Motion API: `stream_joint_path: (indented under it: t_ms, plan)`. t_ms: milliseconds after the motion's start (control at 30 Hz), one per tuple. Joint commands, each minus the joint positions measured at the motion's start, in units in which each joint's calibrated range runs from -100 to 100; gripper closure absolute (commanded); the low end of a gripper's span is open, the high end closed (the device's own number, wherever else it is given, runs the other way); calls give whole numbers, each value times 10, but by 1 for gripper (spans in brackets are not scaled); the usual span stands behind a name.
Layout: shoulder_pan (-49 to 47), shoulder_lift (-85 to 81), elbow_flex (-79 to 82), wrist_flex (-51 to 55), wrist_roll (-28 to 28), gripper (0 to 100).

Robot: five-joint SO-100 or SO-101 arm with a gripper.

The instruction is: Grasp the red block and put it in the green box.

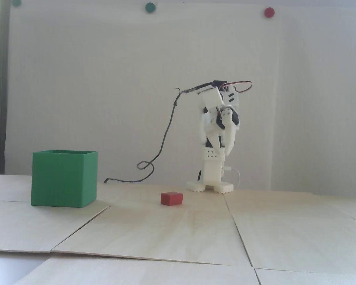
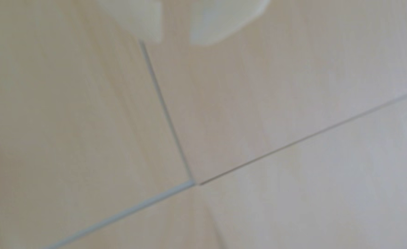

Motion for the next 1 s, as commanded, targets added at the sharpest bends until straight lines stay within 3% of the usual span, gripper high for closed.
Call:
stream_joint_path:
  t_ms: [0, 200, 433, 767, 967]
  plan:
    - [67, 238, -194, -21, -25, 98]
    - [128, 449, -348, -14, -25, 98]
    - [198, 623, -531, 1, -63, 98]
    - [234, 750, -755, 134, -58, 98]
    - [209, 747, -867, 321, -5, 98]
